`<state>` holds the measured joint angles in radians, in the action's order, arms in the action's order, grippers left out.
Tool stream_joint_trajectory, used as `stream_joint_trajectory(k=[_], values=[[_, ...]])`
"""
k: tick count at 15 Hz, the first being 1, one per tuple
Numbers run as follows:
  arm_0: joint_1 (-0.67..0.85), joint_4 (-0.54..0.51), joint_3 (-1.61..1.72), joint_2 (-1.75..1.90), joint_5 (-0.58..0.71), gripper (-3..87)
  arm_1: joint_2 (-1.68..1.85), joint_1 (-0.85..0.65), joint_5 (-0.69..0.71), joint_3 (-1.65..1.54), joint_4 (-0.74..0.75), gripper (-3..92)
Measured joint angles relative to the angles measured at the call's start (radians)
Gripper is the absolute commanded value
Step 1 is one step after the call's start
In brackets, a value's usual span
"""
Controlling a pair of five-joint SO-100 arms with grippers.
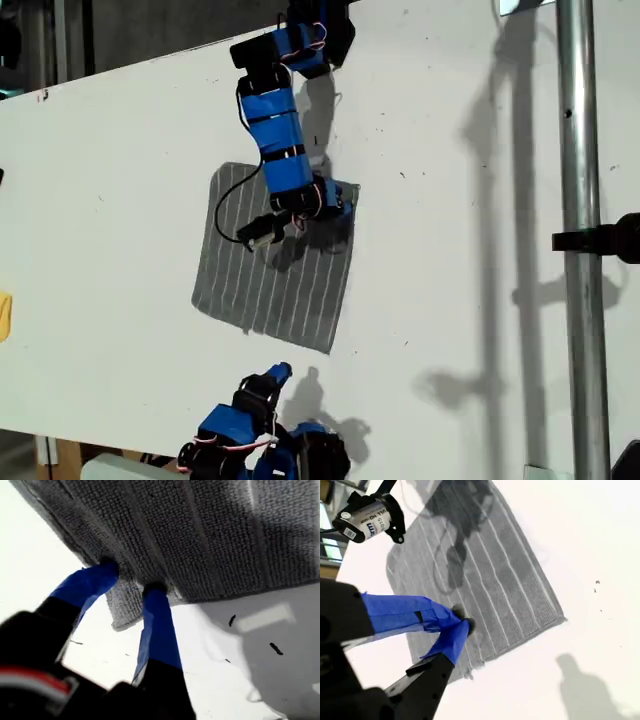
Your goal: Grasp corners of a towel and fold twice.
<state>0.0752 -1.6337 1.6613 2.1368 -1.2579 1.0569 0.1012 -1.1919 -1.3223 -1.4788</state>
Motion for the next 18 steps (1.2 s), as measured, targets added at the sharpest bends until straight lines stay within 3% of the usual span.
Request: stream_joint_trajectory(k=[2, 9, 10, 11, 12, 13, 15, 18], values=[[0.0, 0.0, 0.0, 0.0, -0.002, -2.8, 0.0, -0.003, 0.005, 0.0, 0.025, -0.2], [0.0, 0.0, -0.002, -0.04, 0.012, -2.7, 0.0, -0.003, 0.005, 0.0, 0.06, -0.2], [-0.002, 0.0, -0.002, -0.08, 0.037, 0.3, 0.0, -0.002, 0.005, 0.0, 0.06, -0.2], [0.008, 0.0, -0.014, -0.144, 0.064, 18.3, 0.0, 0.0, 0.005, 0.0, 0.06, -0.2], [0.015, 0.0, -0.038, -0.218, 0.089, 29.4, 0.0, 0.003, 0.005, 0.0, 0.061, -0.2], [0.017, 0.006, -0.052, -0.278, 0.103, 34.4, 0.0, 0.006, 0.005, 0.0, 0.061, -0.2], [0.017, 0.032, -0.067, -0.394, 0.127, 37.8, 0.0, 0.015, -0.005, 0.0, 0.061, -0.2], [0.021, 0.086, -0.049, -0.548, 0.158, 34.9, 0.0, 0.029, -0.017, 0.0, 0.063, -0.2]])
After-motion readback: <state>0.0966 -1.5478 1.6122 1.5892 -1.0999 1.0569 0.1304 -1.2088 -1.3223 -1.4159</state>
